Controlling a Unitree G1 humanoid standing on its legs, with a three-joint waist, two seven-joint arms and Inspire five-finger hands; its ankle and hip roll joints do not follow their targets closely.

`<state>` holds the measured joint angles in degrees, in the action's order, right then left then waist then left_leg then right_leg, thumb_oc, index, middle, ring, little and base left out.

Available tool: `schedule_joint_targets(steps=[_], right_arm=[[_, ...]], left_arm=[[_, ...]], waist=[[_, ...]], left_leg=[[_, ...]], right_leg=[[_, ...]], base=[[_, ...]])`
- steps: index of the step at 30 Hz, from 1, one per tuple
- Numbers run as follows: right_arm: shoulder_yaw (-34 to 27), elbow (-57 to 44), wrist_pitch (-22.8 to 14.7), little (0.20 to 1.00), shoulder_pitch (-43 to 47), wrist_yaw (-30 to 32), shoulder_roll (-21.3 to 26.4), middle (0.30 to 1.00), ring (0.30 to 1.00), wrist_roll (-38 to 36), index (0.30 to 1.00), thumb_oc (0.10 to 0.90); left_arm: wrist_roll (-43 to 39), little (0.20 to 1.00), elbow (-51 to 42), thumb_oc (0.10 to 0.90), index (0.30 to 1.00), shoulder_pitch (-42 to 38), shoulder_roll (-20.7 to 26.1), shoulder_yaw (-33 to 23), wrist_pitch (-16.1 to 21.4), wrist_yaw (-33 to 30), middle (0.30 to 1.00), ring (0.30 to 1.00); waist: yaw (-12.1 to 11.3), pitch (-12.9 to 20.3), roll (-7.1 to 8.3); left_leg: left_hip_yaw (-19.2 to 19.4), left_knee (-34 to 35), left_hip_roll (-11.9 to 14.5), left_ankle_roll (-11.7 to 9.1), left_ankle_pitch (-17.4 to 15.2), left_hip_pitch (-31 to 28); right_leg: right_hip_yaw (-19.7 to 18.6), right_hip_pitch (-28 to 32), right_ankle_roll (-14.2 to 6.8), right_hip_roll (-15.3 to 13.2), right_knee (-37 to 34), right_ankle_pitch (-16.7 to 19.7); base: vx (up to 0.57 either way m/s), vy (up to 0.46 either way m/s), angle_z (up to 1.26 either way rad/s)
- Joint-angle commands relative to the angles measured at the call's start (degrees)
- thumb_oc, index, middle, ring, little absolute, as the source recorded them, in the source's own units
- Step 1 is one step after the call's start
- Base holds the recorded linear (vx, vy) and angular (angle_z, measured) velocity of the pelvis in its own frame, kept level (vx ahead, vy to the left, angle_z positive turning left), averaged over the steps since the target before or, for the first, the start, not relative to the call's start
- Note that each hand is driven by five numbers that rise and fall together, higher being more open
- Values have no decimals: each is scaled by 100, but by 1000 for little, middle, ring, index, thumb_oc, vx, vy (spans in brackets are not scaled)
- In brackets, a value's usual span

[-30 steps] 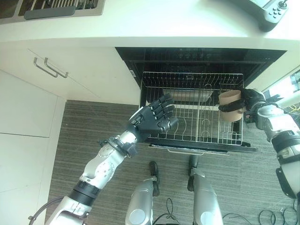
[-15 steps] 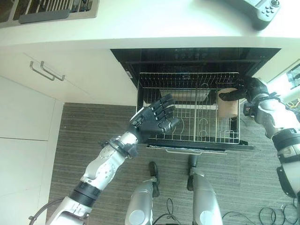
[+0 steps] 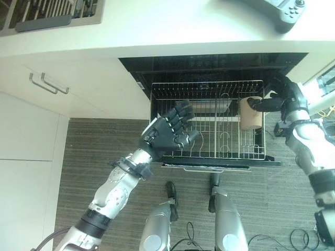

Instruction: Place the dishes in the dishwasher.

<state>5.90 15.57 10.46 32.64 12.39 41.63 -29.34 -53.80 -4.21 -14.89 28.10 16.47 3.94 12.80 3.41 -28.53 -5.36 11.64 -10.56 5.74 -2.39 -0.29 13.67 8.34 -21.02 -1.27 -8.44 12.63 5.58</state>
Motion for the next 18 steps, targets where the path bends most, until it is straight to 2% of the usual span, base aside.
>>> schedule_joint_targets(steps=[1,4,6,9,11,12,14,18], right_arm=[[-423,-520,-808,900,-146,227,-169,900,900,96,900,800],[-778,-1207,-1055,900,-1021,217,-700,900,900,-16,900,800],[-957,-1509,-1236,900,-1494,186,-1025,900,900,-16,900,800],[-1180,-2129,-1506,900,-2208,-127,-1462,900,900,191,900,800],[-1226,-2261,-1584,900,-2335,-231,-1543,900,900,291,900,800],[-1283,-2377,-1826,900,-2450,-306,-1599,900,900,396,900,800],[-1411,-2546,-2068,900,-2562,-366,-1692,900,900,226,900,800],[-1597,-2823,-2310,900,-2695,-306,-1723,900,900,255,900,800]], left_arm=[[-95,900,-703,800,900,131,-93,-118,913,248,900,900],[412,900,-889,800,900,322,-121,-425,1365,181,900,900],[509,900,-962,800,900,472,-153,-583,1453,220,900,900],[635,900,-1068,800,900,853,-262,-879,1339,172,900,900],[588,900,-1087,800,900,950,-299,-959,1368,108,900,900],[531,900,-1072,800,900,1061,-392,-1097,1347,150,900,900],[767,900,-1064,800,900,1166,-448,-1216,1401,161,900,900],[1151,900,-1210,800,900,1221,-361,-1325,1170,209,900,900]], waist=[[82,827,222],[152,905,313],[180,968,346],[223,1133,394],[218,1176,409],[200,1232,436],[166,1308,472],[81,1388,494]], left_leg=[[-147,-663,486,-309,-884,-82],[-122,-663,519,-282,-914,-144],[-103,-663,525,-269,-929,-175],[-33,-663,521,-221,-954,-277],[-10,-663,510,-207,-972,-316],[35,-663,490,-179,-992,-373],[52,-663,429,-126,-1041,-461],[-26,-663,248,-9,-1112,-556]], right_leg=[[51,260,-452,-359,456,-1022],[25,342,-440,-316,456,-1052],[24,375,-450,-307,456,-1061],[31,498,-492,-304,456,-1073],[60,544,-518,-326,456,-1075],[123,608,-556,-359,456,-1069],[168,726,-621,-407,456,-1059],[201,898,-741,-539,456,-957]], base=[[55,1,0],[45,-9,-1],[40,22,-6],[52,77,-3],[38,101,-4],[52,173,-6],[62,210,-3],[61,246,4]])
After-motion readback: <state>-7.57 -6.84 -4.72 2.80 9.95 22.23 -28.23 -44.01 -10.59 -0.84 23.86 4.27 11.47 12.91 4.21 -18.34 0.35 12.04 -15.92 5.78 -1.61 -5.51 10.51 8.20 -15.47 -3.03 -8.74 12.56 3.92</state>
